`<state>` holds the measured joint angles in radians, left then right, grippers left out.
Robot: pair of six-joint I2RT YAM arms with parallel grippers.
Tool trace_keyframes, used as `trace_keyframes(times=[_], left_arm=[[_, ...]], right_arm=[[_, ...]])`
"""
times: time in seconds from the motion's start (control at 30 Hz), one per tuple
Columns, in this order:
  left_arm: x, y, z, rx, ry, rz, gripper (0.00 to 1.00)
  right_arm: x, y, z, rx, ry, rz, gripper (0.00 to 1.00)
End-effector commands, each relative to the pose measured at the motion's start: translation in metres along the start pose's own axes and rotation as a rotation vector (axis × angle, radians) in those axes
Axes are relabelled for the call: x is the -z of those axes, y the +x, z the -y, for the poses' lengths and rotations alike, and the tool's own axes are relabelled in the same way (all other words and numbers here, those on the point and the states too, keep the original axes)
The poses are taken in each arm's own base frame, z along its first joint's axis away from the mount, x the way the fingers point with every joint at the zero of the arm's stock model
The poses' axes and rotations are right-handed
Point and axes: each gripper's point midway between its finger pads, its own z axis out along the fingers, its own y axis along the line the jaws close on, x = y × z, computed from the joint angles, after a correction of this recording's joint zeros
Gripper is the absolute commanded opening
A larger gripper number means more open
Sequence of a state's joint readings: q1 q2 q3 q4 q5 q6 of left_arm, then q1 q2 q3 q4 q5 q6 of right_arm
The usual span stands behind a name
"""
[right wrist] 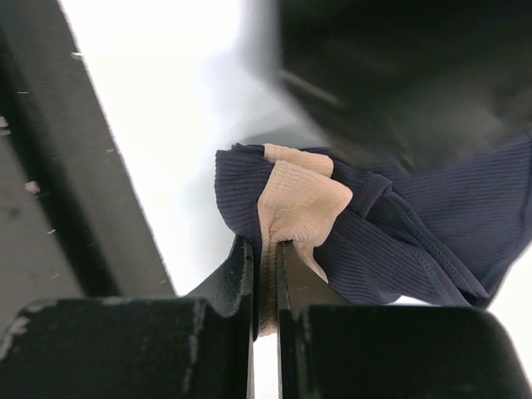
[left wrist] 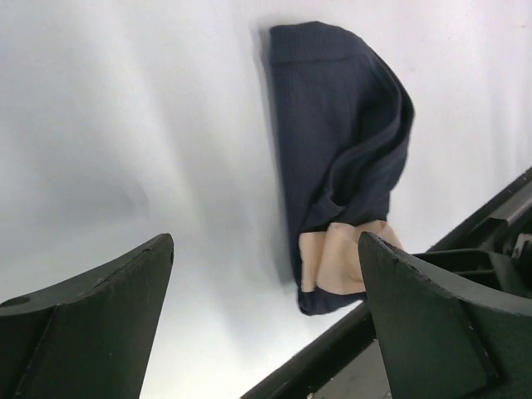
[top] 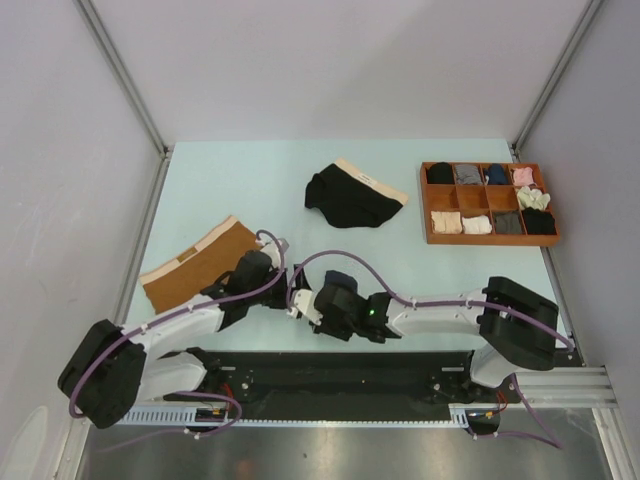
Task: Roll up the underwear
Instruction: Roll the underwear to the center of the board.
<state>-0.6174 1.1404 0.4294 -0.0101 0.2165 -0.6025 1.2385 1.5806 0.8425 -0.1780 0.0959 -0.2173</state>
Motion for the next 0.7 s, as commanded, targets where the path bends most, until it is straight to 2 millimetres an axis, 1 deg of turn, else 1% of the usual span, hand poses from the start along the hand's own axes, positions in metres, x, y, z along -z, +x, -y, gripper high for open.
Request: trace_keyframes(times=[0.0, 0.03, 0.07, 0.1, 0.13, 0.2, 0.23, 0.27, 0.3, 0.33, 0.37, 0.4, 0.43, 0.5, 0.53, 0.57, 0.63, 0.67], left_arm=[[0.008, -0.009, -0.012, -0.009, -0.033, 0.106, 0.97], [0.011, -0.013, -0.011, -0.018, -0.025, 0.137, 0.97], [0.013, -0.018, -0.007, -0.029, -0.003, 0.171, 0.97], [0.014, -0.014, -0.010, -0.050, 0.002, 0.179, 0.96], [0.020, -0.022, 0.000, -0.073, 0.048, 0.222, 0.96], [0.022, -0.018, 0.003, -0.115, 0.083, 0.230, 0.94], [0.025, -0.019, 0.012, -0.138, 0.126, 0.245, 0.94], [0.025, -0.018, 0.016, -0.156, 0.153, 0.249, 0.92], [0.025, -0.013, 0.016, -0.174, 0.167, 0.246, 0.92], [0.026, -0.015, 0.024, -0.193, 0.205, 0.266, 0.91], [0.027, -0.011, 0.030, -0.207, 0.244, 0.260, 0.90], [0.026, -0.006, 0.030, -0.214, 0.257, 0.254, 0.90], [0.027, -0.008, 0.036, -0.228, 0.283, 0.266, 0.89], [0.024, -0.004, 0.037, -0.241, 0.290, 0.254, 0.88], [0.023, -0.006, 0.039, -0.248, 0.297, 0.261, 0.87], [0.019, -0.002, 0.036, -0.248, 0.289, 0.241, 0.87], [0.016, -0.004, 0.039, -0.257, 0.295, 0.242, 0.86], [0.010, 0.000, 0.037, -0.254, 0.286, 0.217, 0.85]], right_arm=[[0.016, -0.010, -0.016, -0.113, -0.203, 0.041, 0.00], [0.019, -0.014, -0.020, -0.127, -0.252, 0.060, 0.00], [0.020, -0.015, -0.011, -0.162, -0.254, 0.073, 0.00], [0.021, -0.017, -0.009, -0.174, -0.268, 0.083, 0.00], [0.022, -0.018, -0.009, -0.188, -0.295, 0.091, 0.00], [0.020, -0.016, 0.002, -0.230, -0.305, 0.097, 0.00], [0.021, -0.017, 0.000, -0.245, -0.339, 0.106, 0.00], [0.021, -0.016, 0.009, -0.274, -0.335, 0.113, 0.00], [0.019, -0.013, 0.007, -0.289, -0.365, 0.109, 0.00], [0.019, -0.014, 0.010, -0.301, -0.374, 0.118, 0.00], [0.018, -0.014, 0.013, -0.316, -0.381, 0.123, 0.00], [0.018, -0.013, 0.021, -0.348, -0.380, 0.133, 0.00], [0.017, -0.014, 0.023, -0.363, -0.403, 0.148, 0.00], [0.017, -0.013, 0.033, -0.406, -0.418, 0.160, 0.00], [0.015, -0.011, 0.036, -0.421, -0.421, 0.156, 0.00], [0.014, -0.010, 0.039, -0.431, -0.425, 0.161, 0.00], [0.012, -0.007, 0.046, -0.465, -0.441, 0.164, 0.00], [0.010, -0.006, 0.049, -0.479, -0.447, 0.164, 0.00]])
